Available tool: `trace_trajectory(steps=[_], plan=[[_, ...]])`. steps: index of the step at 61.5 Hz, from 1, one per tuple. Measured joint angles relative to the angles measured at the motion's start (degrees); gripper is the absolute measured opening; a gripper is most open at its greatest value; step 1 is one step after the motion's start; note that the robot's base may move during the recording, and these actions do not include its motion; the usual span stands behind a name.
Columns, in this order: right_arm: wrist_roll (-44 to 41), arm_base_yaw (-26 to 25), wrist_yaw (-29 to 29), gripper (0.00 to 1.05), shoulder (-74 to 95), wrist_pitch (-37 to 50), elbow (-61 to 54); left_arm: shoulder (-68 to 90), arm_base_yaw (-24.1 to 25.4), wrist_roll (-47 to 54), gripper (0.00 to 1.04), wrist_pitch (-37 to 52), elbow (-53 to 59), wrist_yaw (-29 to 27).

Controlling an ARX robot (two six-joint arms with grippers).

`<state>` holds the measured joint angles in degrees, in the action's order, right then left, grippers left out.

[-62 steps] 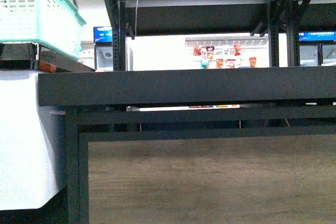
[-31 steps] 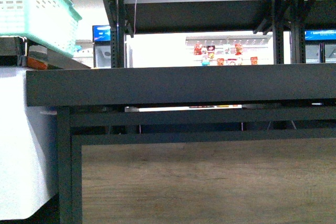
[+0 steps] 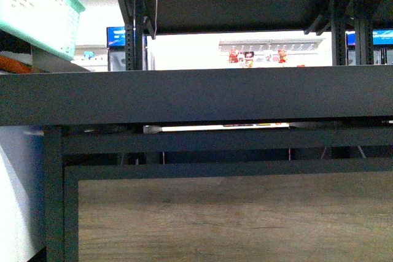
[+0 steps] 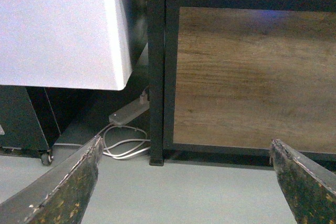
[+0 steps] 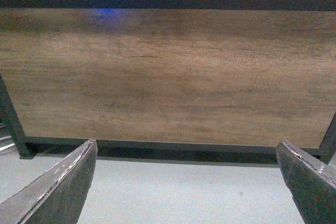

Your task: Pick lemon from shelf

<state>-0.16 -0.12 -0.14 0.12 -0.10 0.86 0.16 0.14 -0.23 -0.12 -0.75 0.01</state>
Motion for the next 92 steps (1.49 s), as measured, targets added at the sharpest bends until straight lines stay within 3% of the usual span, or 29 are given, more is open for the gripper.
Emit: trace_trajectory(steps=[92], plan=[[0.00,0.00,0.02,1.02,0.02,0.00,0.00,-0.02,0.00,0.00,0.97,0.00,0.00,0.00]])
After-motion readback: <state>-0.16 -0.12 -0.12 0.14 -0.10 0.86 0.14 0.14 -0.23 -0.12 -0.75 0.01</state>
